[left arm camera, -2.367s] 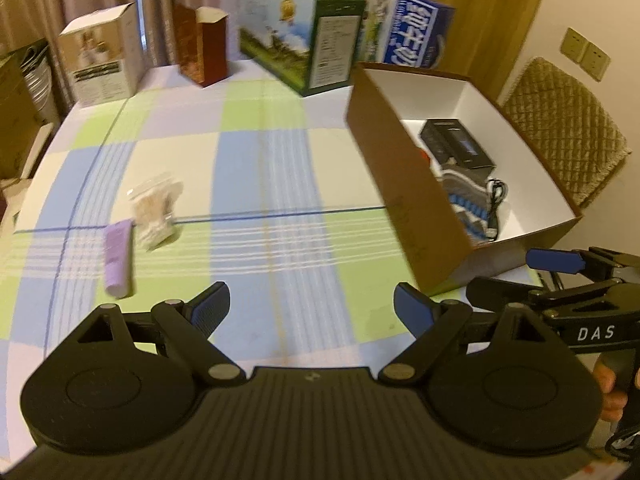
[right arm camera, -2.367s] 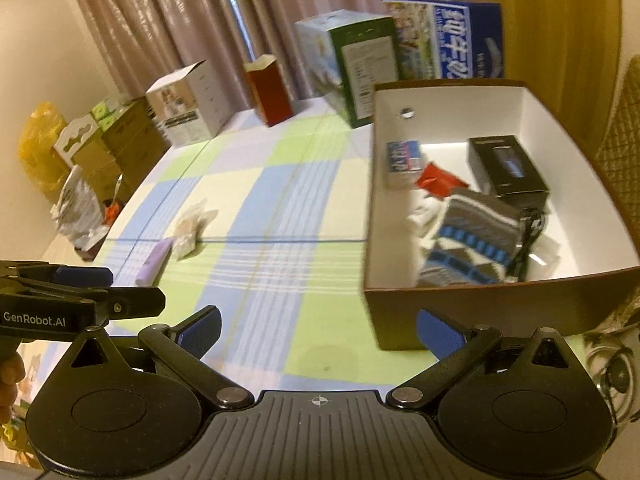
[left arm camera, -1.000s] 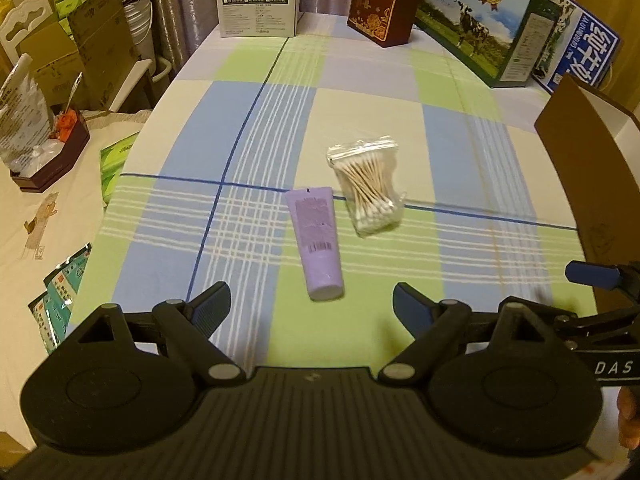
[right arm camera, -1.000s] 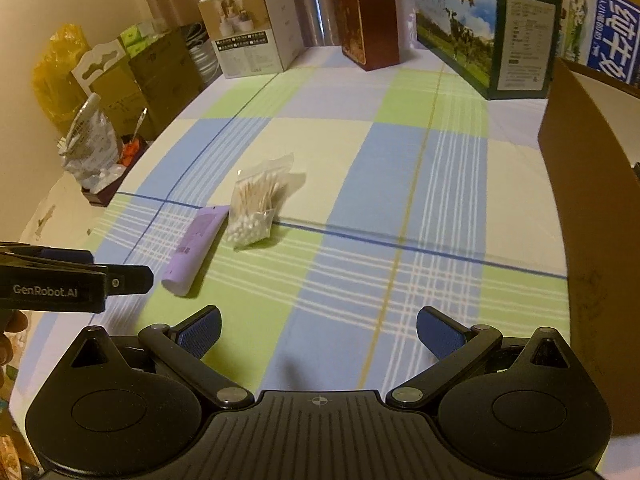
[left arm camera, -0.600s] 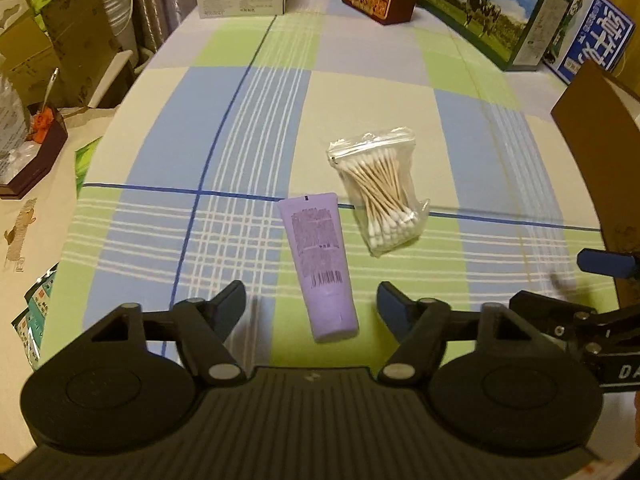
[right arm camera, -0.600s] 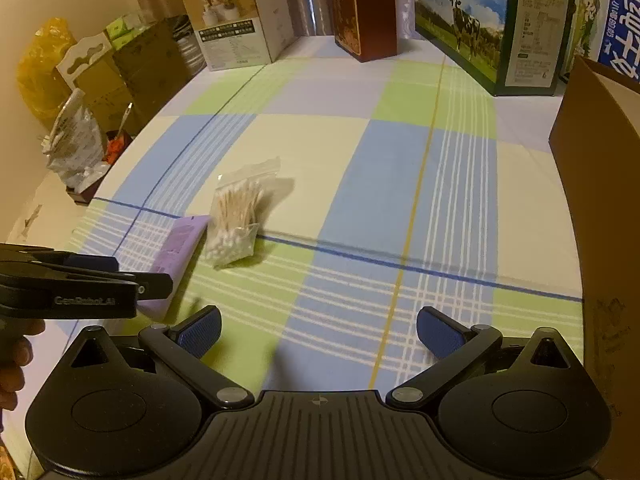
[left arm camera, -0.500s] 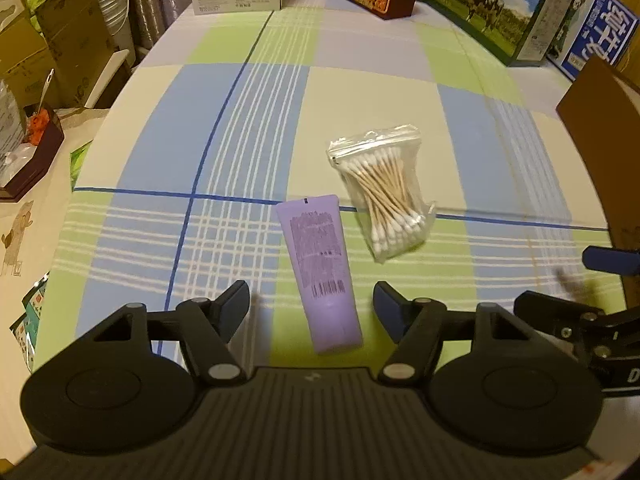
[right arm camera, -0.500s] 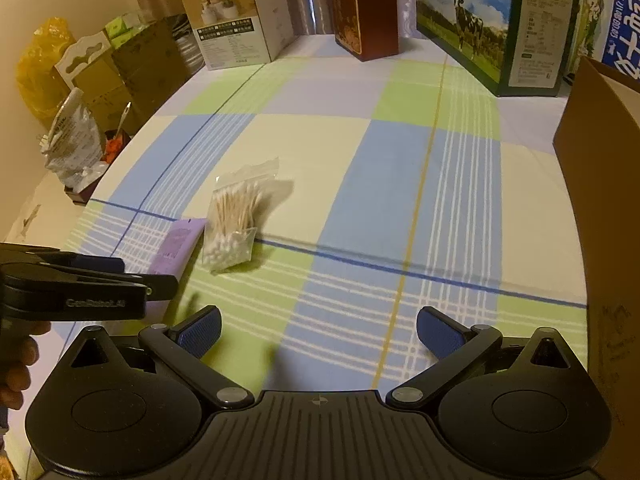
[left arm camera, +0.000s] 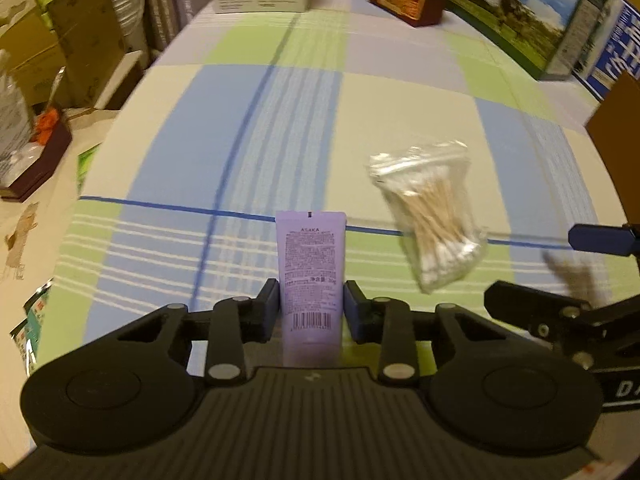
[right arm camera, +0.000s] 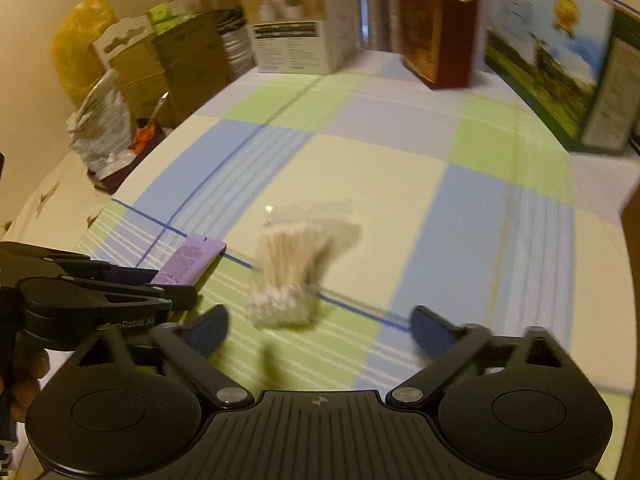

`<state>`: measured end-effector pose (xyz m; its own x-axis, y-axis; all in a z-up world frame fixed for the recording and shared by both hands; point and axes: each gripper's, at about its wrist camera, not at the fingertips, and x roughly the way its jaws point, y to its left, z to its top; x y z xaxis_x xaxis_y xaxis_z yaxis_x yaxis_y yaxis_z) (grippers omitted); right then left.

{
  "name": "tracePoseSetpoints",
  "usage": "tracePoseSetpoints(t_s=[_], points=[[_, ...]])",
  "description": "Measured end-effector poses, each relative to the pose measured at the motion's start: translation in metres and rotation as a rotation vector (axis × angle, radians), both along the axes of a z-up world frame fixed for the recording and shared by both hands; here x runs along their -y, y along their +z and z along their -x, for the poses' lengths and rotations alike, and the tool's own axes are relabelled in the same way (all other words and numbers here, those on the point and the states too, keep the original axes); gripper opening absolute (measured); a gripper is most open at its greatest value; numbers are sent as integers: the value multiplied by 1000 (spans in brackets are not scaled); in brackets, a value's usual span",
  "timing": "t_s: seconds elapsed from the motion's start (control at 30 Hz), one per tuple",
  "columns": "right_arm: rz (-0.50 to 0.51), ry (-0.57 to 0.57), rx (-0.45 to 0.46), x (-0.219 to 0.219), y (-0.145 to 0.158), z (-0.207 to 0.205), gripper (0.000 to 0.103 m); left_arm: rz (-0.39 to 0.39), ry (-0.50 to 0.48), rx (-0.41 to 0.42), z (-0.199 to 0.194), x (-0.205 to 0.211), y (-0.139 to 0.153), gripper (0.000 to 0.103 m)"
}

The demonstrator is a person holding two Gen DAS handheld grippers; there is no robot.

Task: Organize objects
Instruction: 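Close the left tool on the purple tube while the right grasps the cotton swab bag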

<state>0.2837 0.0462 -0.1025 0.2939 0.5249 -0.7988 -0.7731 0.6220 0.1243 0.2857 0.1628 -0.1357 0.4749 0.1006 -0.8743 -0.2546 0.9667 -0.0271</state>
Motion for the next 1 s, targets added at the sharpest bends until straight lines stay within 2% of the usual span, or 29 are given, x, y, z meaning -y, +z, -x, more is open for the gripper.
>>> tracePoseSetpoints(t_s=[0.07,0.23,0.37,0.43,0.67,0.83,1.0], points=[[7,17,5,-11,-5,1,76,1,23,2,2,-8,0,30],[23,36,14,-33,-19,-1,65,1,42,0,3,-17,1,30],[36,60,41,-41,-27,0,40,-5,45,-4,2,-16,1,30],[44,82,56,-41,-27,1,31,-10,46,-5,2,-14,1,30],[40,69,18,-12,-26,5,28,-9,43,-8,7,-9,1,29],[39,14,-28,35,-22,17,28,-2,15,-15,20,7,2,29],[49,-53,-59,91,-16,32,28,11,-66,-18,41,39,2,29]])
